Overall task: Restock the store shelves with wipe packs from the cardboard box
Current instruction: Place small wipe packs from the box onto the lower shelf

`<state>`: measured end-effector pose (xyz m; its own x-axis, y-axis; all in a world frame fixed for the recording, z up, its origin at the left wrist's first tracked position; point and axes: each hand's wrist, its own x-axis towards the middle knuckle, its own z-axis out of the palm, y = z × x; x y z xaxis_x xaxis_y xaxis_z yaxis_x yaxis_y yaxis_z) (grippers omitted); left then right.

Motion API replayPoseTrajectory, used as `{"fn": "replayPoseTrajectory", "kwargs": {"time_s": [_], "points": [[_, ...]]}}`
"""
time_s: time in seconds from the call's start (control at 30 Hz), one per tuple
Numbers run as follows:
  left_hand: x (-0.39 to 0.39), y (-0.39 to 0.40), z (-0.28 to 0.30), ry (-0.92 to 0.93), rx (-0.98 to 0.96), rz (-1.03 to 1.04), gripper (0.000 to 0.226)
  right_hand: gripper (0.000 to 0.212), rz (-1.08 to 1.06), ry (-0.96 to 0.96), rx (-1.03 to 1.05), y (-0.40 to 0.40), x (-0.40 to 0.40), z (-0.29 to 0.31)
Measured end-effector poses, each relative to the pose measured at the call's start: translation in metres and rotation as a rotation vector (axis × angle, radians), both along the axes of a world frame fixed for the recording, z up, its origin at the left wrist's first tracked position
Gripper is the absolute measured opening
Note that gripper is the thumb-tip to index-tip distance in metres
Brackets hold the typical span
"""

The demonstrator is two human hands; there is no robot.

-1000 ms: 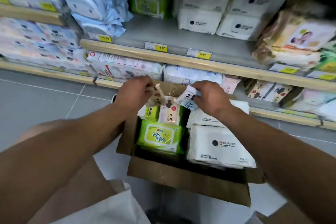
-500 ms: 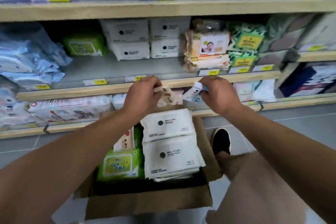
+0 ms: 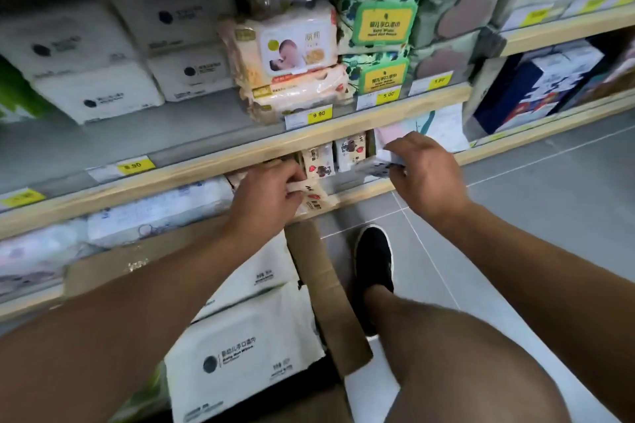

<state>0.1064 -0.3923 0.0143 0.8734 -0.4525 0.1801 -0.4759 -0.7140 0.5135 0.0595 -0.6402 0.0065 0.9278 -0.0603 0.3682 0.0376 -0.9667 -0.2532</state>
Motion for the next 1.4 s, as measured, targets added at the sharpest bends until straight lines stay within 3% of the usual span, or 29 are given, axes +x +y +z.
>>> {"fn": "replayPoseTrajectory", "kwargs": {"time_s": [0.23, 0.6, 0.77, 1.1, 1.27, 1.4], "points": [[0.041, -0.03, -0.055, 0.07, 0.072, 0.006, 0.019, 0.023, 0.014, -0.045, 0.026, -0.027, 0.041, -0.072], [0.09, -0.049, -0.112, 0.114, 0.07, 0.012, 0.02, 0.026, 0.164, -0.046, -0.191, -0.036, 0.113, -0.163], [0.1, -0.045, -0.125, 0.1, 0.086, 0.039, 0.019, 0.029, 0.145, -0.041, -0.123, -0.032, 0.124, -0.196], [0.101, -0.042, -0.129, 0.119, 0.05, 0.046, 0.017, 0.028, 0.106, -0.029, -0.21, -0.033, 0.133, -0.197], [0.101, -0.042, -0.129, 0.116, 0.049, 0.049, 0.017, 0.028, -0.072, -0.057, -0.273, -0.027, 0.132, -0.188], [0.101, -0.044, -0.128, 0.113, 0.059, 0.063, 0.018, 0.033, -0.168, -0.009, -0.199, -0.019, 0.132, -0.186]]}}
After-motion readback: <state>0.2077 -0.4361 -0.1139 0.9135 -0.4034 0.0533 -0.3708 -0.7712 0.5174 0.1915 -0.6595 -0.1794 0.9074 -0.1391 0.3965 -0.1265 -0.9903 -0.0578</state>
